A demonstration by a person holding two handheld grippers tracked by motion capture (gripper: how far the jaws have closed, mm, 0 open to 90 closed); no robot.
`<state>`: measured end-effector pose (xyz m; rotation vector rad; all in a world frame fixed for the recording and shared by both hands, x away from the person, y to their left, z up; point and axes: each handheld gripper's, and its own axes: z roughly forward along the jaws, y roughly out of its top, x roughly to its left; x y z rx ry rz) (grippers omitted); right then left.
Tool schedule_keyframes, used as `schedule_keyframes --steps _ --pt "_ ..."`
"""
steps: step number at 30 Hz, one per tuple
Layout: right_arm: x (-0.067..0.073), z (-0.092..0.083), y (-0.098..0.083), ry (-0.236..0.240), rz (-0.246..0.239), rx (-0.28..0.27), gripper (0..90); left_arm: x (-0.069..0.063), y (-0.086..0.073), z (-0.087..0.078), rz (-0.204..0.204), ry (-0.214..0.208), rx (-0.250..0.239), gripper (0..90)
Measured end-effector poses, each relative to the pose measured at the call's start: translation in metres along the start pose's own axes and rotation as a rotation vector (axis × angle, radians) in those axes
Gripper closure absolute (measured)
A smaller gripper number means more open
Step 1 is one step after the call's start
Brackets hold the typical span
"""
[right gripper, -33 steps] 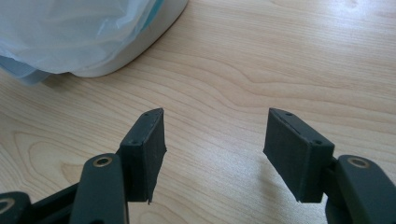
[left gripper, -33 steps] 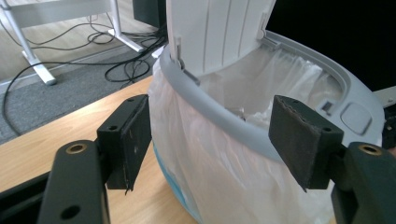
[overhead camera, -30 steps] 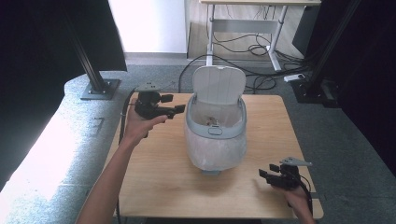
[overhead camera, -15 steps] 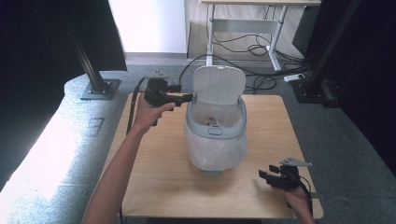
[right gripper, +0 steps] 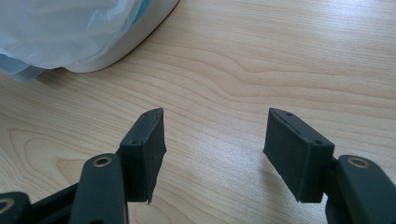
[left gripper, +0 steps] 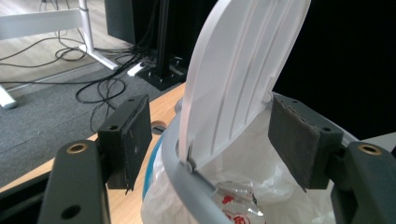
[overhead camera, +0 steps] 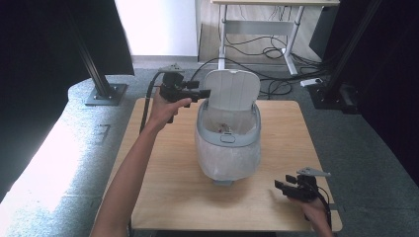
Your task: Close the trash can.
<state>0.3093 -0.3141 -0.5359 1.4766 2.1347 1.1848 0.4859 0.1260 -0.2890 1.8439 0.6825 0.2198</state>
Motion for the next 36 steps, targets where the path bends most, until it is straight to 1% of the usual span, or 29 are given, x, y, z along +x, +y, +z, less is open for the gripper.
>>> schedule_keyframes --steps 7,8,11,14,16,17,20,25,29,32,33,35,36 --pt "0.0 0.0 0.0 -0.003 0.0 0.0 37.7 0.001 0.005 0.005 -0.001 -0.024 -0.007 30.9" --pt "0.0 -0.001 0.0 -0.004 0.001 -0.002 37.8 0.0 0.006 0.006 0.004 -0.033 -0.007 31.0" --pt "0.0 -0.001 0.0 -0.005 0.002 -0.003 37.8 -0.002 0.007 0.007 0.012 -0.038 -0.008 31.2" --pt "0.0 -0.001 0.0 -0.005 0.0 -0.003 37.7 -0.006 0.009 0.008 0.023 -0.059 -0.015 31.9" --pt "0.0 -0.001 0.0 -0.004 0.0 -0.003 37.8 -0.007 0.009 0.008 0.028 -0.059 -0.014 31.8" --pt "0.0 -0.001 0.0 -0.005 0.0 -0.003 37.7 -0.008 0.008 0.009 0.033 -0.052 -0.011 31.4" --pt "0.0 -0.002 0.0 -0.004 0.0 -0.004 37.7 -0.009 0.008 0.009 0.034 -0.057 -0.006 30.1" --pt "0.0 -0.002 0.0 -0.003 -0.001 -0.003 37.7 -0.012 0.007 0.007 0.059 -0.061 0.003 29.3" --pt "0.001 -0.001 0.0 -0.002 -0.003 -0.002 37.6 -0.014 0.004 0.005 0.06 -0.07 -0.003 29.1" --pt "0.001 -0.001 0.0 -0.001 -0.003 -0.002 37.6 -0.017 -0.003 0.004 0.072 -0.081 0.01 28.8" --pt "0.001 -0.001 0.0 -0.001 -0.003 -0.002 37.6 -0.017 -0.003 0.004 0.072 -0.081 0.01 28.7" --pt "0.002 -0.001 0.0 -0.001 -0.006 -0.001 37.5 -0.019 -0.006 0.002 0.076 -0.088 0.01 28.2" --pt "0.003 -0.001 0.0 0.001 -0.006 0.001 37.5 -0.023 -0.008 0.0 0.088 -0.088 0.013 27.7"
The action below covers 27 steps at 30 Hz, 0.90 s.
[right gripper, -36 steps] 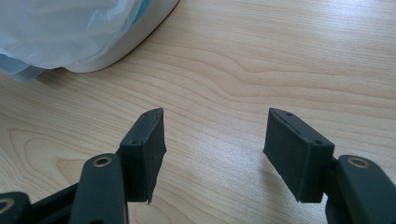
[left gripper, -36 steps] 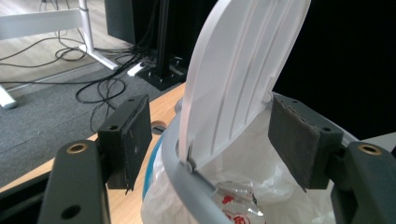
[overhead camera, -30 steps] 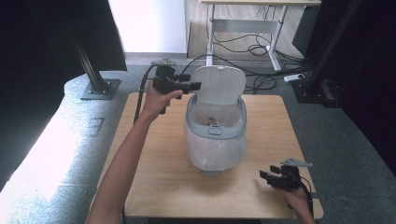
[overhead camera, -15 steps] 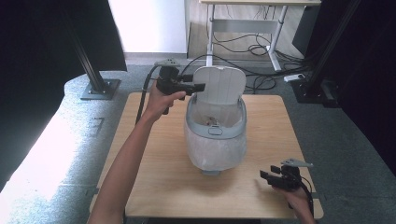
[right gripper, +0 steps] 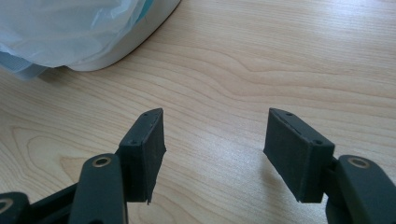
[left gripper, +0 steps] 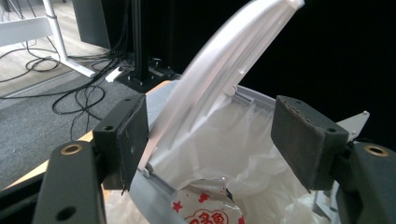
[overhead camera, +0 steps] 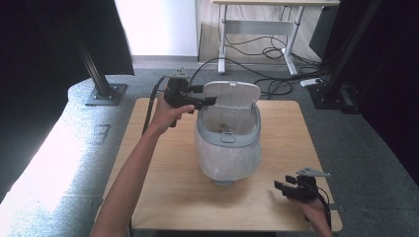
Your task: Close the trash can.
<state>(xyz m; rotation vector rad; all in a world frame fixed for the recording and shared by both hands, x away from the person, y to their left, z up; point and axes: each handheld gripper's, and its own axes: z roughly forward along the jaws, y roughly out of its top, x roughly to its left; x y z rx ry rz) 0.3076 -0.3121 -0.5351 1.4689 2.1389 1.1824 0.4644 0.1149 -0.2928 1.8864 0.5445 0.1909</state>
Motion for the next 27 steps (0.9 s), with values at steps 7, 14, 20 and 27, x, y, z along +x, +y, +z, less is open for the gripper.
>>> schedule_keyframes --steps 7,14,20,27 --pt "0.002 0.001 0.0 0.004 -0.01 0.003 37.3 -0.011 -0.005 -0.005 0.035 -0.005 0.012 25.0" --pt "0.004 0.001 0.001 0.006 -0.014 0.004 37.3 -0.022 -0.011 -0.009 0.063 -0.008 0.011 23.4" --pt "0.003 0.001 0.0 0.005 -0.013 0.007 37.3 -0.026 -0.014 -0.011 0.072 -0.025 0.014 23.1" --pt "0.003 0.002 0.0 0.006 -0.012 0.013 37.2 -0.033 -0.018 -0.014 0.061 -0.047 0.005 22.9"
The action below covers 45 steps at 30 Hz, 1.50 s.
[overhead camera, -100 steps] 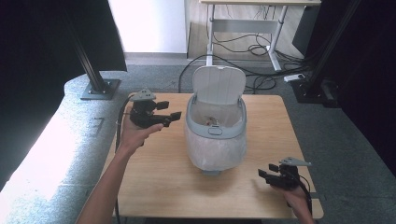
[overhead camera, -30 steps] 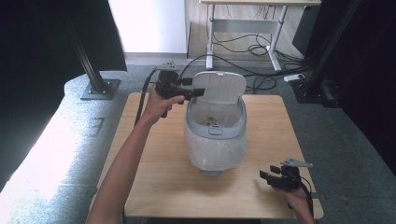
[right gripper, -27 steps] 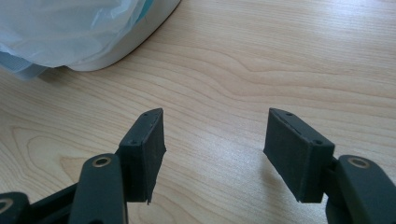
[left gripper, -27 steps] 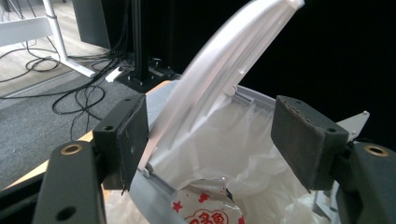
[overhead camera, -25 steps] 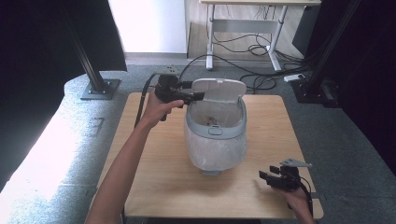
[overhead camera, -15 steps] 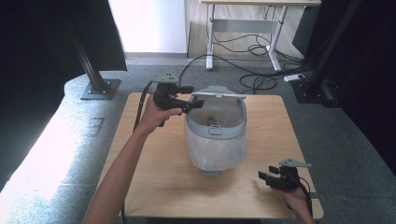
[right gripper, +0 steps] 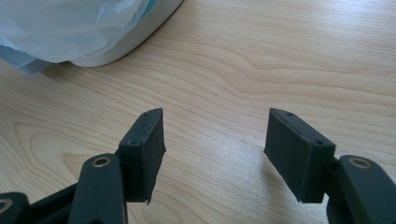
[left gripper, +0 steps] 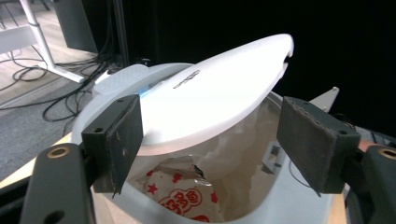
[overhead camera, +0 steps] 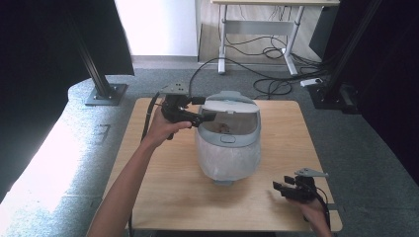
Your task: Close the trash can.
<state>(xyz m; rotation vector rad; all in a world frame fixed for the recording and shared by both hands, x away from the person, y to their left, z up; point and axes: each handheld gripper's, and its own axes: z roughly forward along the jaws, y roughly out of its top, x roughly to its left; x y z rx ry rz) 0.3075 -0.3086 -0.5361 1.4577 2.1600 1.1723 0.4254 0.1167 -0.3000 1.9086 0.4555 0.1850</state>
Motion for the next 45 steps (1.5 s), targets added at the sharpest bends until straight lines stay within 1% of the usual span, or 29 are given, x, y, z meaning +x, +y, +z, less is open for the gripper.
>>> schedule_keyframes --steps 6,7,11,13,14,16,18,19,21,22,25,27,29,30,37,38,39,43,45 --pt "0.001 0.001 0.0 0.001 -0.003 0.007 37.0 -0.007 -0.002 0.0 0.002 -0.013 0.007 22.8" --pt "0.001 0.002 -0.001 0.001 -0.003 0.008 37.0 -0.01 -0.005 0.0 0.003 -0.024 0.009 22.9" --pt "0.0 0.002 -0.001 -0.001 -0.002 0.01 37.0 -0.015 -0.009 0.001 0.002 -0.039 0.013 22.8" --pt "0.0 0.002 -0.001 -0.002 -0.002 0.011 37.0 -0.017 -0.012 0.004 0.0 -0.057 0.035 22.9" --pt "0.0 0.002 -0.001 -0.002 -0.002 0.011 37.0 -0.017 -0.012 0.004 0.0 -0.057 0.035 22.9" --pt "0.001 0.002 -0.001 -0.001 -0.003 0.012 37.0 -0.019 -0.014 0.008 0.0 -0.06 0.055 23.0" --pt "0.001 0.002 -0.001 -0.001 -0.006 0.012 37.0 -0.018 -0.015 0.012 -0.011 -0.058 0.062 23.5" --pt "0.001 0.002 -0.001 -0.002 -0.007 0.014 36.9 -0.017 -0.015 0.015 -0.021 -0.05 0.061 24.3" --pt "0.001 0.003 -0.001 -0.003 -0.007 0.015 36.9 -0.017 -0.014 0.02 -0.025 -0.03 0.068 24.9" --pt "0.001 0.003 -0.001 -0.003 -0.007 0.015 36.9 -0.017 -0.014 0.02 -0.025 -0.03 0.068 24.9" --pt "0.001 0.003 -0.001 -0.003 -0.007 0.015 36.9 -0.017 -0.014 0.031 -0.011 0.01 0.1 24.8" --pt "0.0 0.002 -0.001 -0.004 -0.004 0.014 36.9 -0.018 -0.014 0.034 -0.008 0.026 0.092 24.5" --pt "-0.001 0.002 -0.001 -0.006 -0.003 0.013 36.9 -0.02 -0.013 0.038 0.013 0.061 0.097 24.5" --pt "-0.001 0.002 -0.001 -0.006 -0.003 0.012 36.9 -0.023 -0.013 0.04 0.041 0.092 0.105 24.6" --pt "0.0 0.002 -0.001 -0.005 -0.004 0.013 36.9 -0.026 -0.011 0.043 0.038 0.112 0.115 24.1" --pt "0.001 0.002 -0.001 -0.004 -0.006 0.014 36.9 -0.028 -0.012 0.045 0.065 0.137 0.128 25.6" --pt "0.001 0.002 -0.001 -0.006 -0.007 0.013 36.9 -0.029 -0.012 0.045 0.06 0.14 0.124 27.6" --pt "0.001 0.002 -0.001 -0.006 -0.007 0.014 36.9 -0.031 -0.011 0.044 0.064 0.135 0.134 27.5" --pt "0.001 0.002 -0.001 -0.006 -0.006 0.013 36.9 -0.031 -0.012 0.042 0.058 0.142 0.13 27.4"
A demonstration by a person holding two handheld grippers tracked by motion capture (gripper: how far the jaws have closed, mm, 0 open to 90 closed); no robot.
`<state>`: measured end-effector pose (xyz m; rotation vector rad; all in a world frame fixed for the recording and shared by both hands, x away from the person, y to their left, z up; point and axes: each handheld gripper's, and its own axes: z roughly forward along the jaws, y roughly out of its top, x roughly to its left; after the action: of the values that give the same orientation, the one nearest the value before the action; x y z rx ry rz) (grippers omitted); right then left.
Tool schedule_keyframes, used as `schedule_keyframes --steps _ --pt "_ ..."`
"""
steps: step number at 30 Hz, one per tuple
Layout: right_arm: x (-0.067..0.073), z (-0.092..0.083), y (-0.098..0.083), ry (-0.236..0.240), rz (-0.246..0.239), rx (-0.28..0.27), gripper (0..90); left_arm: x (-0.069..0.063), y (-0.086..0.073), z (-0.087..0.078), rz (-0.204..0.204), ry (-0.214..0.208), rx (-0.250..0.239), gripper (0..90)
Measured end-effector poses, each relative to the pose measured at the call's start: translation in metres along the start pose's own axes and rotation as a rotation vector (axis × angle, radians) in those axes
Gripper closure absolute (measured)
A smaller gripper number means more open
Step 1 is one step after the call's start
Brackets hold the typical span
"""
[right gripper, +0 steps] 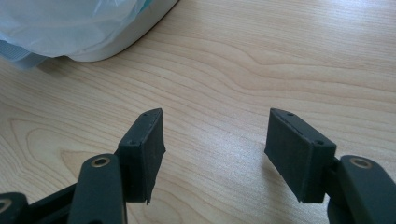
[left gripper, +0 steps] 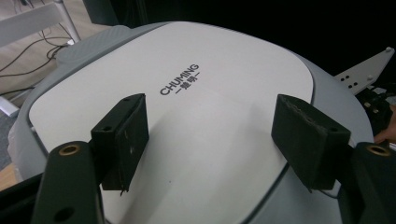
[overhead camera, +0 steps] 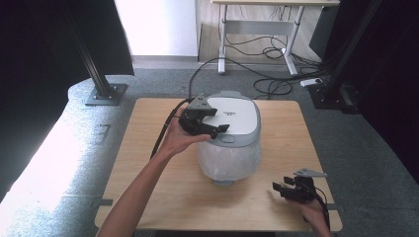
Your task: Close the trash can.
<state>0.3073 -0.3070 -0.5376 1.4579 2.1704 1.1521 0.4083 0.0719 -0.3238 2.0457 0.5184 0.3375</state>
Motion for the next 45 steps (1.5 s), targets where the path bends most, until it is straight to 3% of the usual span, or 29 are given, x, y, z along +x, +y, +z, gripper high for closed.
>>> schedule_keyframes --steps 2,5,8,17,23,27,32,41,45 --pt "-0.001 -0.001 0.0 0.001 0.004 -0.009 36.9 0.002 -0.003 -0.006 -0.021 0.01 -0.031 26.8" --pt "-0.002 -0.002 0.0 0.002 0.006 -0.008 36.9 0.005 -0.005 -0.017 -0.023 0.023 -0.037 26.0" --pt "-0.003 -0.001 0.001 0.0 0.007 -0.008 36.9 0.009 -0.009 -0.038 -0.031 0.041 -0.059 25.9" --pt "-0.002 -0.003 0.004 0.007 -0.001 -0.019 36.9 0.009 -0.026 -0.065 -0.044 0.083 -0.052 25.0" --pt "-0.003 -0.004 0.005 0.014 -0.004 -0.026 36.9 0.007 -0.051 -0.08 -0.067 0.119 -0.046 25.1" --pt "-0.004 -0.004 0.005 0.015 -0.002 -0.032 36.9 0.004 -0.063 -0.086 -0.071 0.136 -0.041 25.1" --pt "-0.003 -0.003 0.006 0.018 -0.002 -0.03 36.9 0.003 -0.092 -0.095 -0.096 0.157 -0.034 25.2" --pt "-0.001 -0.001 0.006 0.015 -0.01 -0.023 36.6 0.004 -0.129 -0.101 -0.137 0.181 -0.011 25.2" --pt "-0.001 -0.001 0.007 0.012 -0.01 -0.026 36.2 0.005 -0.136 -0.101 -0.149 0.184 -0.005 25.2"
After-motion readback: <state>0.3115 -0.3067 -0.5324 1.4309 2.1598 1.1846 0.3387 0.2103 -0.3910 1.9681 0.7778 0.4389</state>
